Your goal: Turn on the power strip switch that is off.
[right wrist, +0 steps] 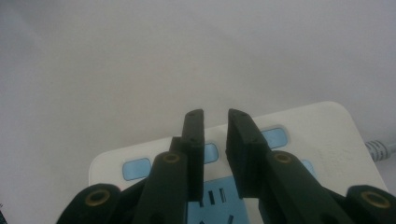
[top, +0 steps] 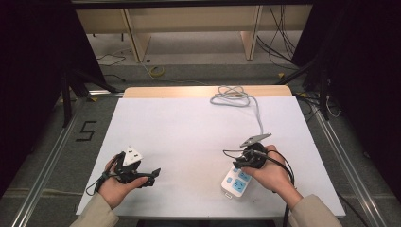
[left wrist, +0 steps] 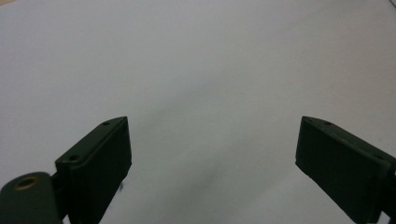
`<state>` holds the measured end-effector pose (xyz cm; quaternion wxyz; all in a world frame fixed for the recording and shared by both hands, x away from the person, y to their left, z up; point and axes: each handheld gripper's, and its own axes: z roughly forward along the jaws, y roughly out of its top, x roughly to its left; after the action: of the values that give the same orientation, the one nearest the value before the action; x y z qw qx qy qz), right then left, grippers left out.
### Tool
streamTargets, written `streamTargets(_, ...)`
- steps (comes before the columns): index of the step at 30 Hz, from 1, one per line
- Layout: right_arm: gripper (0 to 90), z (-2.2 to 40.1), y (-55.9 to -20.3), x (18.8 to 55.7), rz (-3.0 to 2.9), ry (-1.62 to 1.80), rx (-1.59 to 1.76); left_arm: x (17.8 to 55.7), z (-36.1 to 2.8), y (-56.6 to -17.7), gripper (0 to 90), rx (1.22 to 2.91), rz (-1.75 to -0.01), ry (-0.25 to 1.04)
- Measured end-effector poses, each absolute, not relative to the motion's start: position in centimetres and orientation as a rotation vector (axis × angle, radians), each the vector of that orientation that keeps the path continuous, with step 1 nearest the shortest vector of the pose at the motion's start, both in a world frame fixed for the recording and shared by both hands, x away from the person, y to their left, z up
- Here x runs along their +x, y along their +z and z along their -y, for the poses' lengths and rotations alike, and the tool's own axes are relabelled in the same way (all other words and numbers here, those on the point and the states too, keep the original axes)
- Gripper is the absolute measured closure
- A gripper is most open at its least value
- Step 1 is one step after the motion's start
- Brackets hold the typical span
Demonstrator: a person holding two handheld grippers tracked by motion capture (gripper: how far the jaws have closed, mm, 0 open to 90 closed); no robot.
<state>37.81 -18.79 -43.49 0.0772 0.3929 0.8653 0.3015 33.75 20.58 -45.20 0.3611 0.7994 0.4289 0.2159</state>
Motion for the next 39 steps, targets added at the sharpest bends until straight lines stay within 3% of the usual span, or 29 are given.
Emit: streamTargets(39, 42.2, 23.3, -43.1, 36.0, -2.38, 1.106, 1.115, 33.7, -20.7, -45.2, 10.0, 2.058, -1.108, 0.557)
